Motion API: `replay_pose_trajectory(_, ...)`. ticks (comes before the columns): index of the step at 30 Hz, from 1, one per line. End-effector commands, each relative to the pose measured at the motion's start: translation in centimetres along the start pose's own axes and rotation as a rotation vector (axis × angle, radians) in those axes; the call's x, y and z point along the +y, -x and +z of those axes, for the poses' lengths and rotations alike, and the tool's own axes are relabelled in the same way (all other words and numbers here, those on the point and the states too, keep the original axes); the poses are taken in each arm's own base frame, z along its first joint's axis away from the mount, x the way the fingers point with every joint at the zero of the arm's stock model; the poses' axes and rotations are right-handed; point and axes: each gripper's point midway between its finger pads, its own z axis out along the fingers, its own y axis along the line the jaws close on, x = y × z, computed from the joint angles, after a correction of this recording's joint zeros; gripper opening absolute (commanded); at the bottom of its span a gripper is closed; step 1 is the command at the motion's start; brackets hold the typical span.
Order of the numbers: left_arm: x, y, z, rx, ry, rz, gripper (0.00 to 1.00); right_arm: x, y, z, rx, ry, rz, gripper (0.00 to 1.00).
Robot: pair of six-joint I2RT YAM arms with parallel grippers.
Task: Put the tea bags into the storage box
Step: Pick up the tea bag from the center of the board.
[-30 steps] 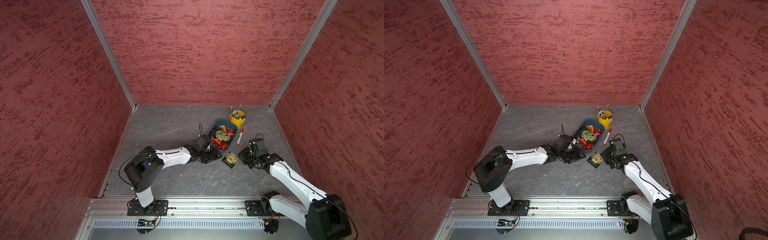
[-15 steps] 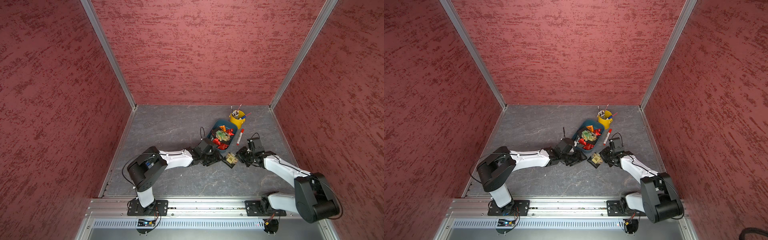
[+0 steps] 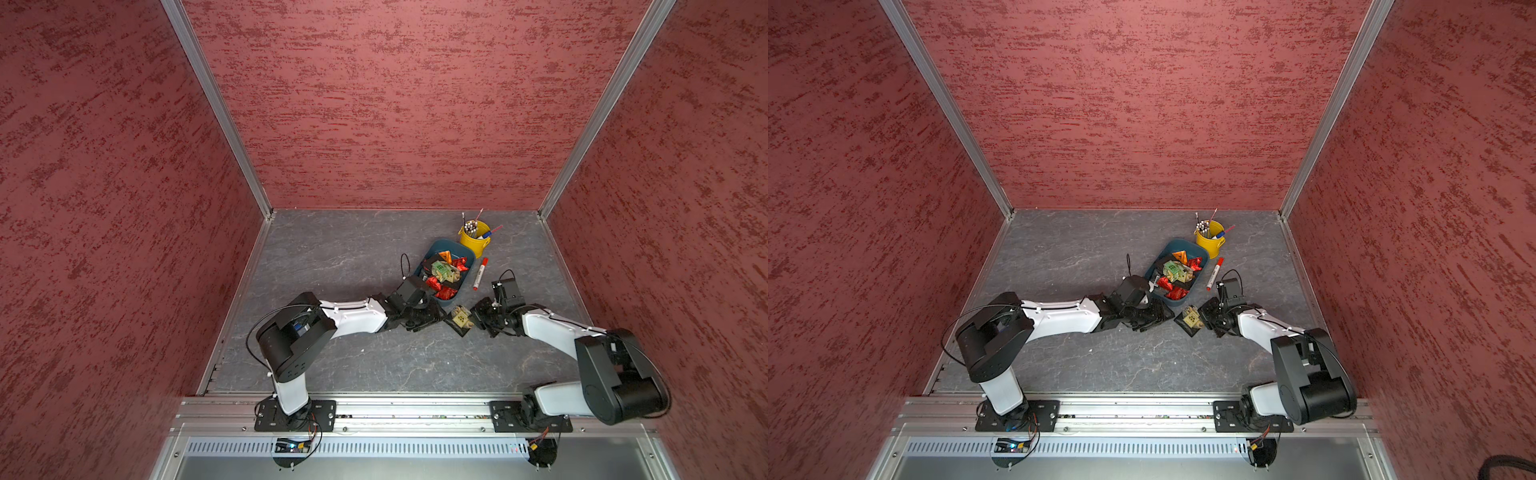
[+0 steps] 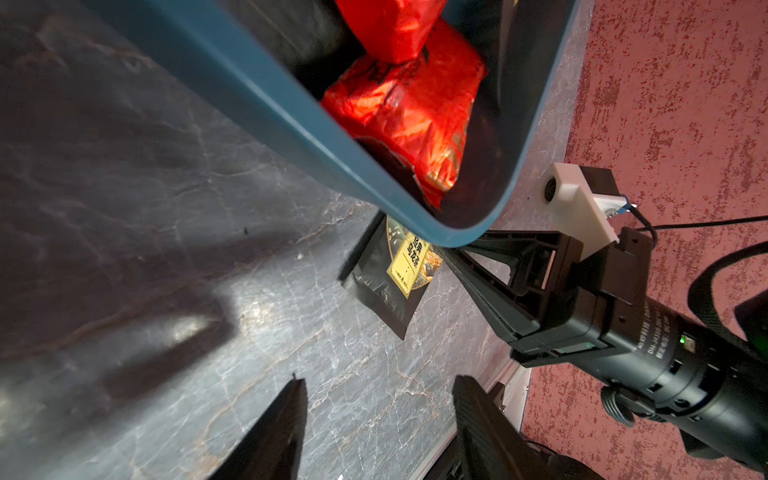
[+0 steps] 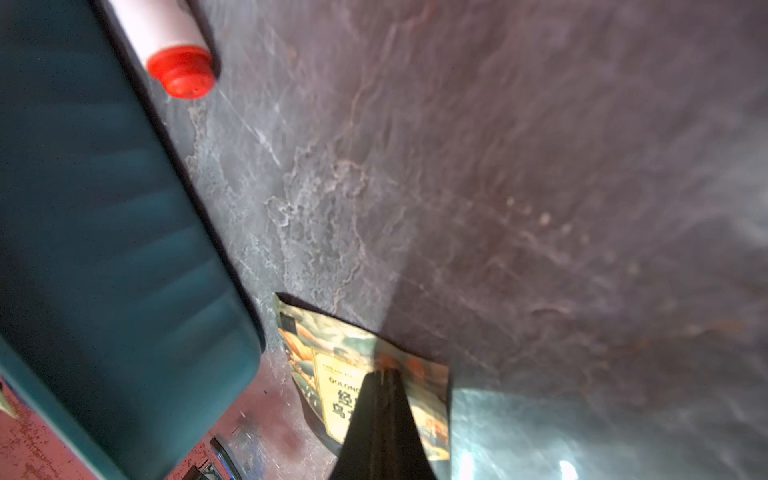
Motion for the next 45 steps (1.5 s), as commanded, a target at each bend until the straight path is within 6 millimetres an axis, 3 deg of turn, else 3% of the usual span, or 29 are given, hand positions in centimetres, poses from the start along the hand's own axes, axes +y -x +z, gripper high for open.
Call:
replay_pose_trajectory(1, -0.5, 0.0, 0.6, 0.004, -0.01, 0.002, 0.6, -1.7, -0.8, 0.2, 0.026, -0.029, 0.033, 0.0)
replay_pose_trajectory(18, 0.8, -1.0, 1.0, 0.028, 0.037, -0.018, 0.6, -3.4, -2.3, -0.3, 0.056, -0.014, 0.08, 0.0)
replay_pose_trajectory(45, 2.4, -1.8, 3.3, 0.0, 0.082, -0.04, 0.58, -2.5, -4.4, 0.9, 0.146, 0.001, 0.03, 0.0)
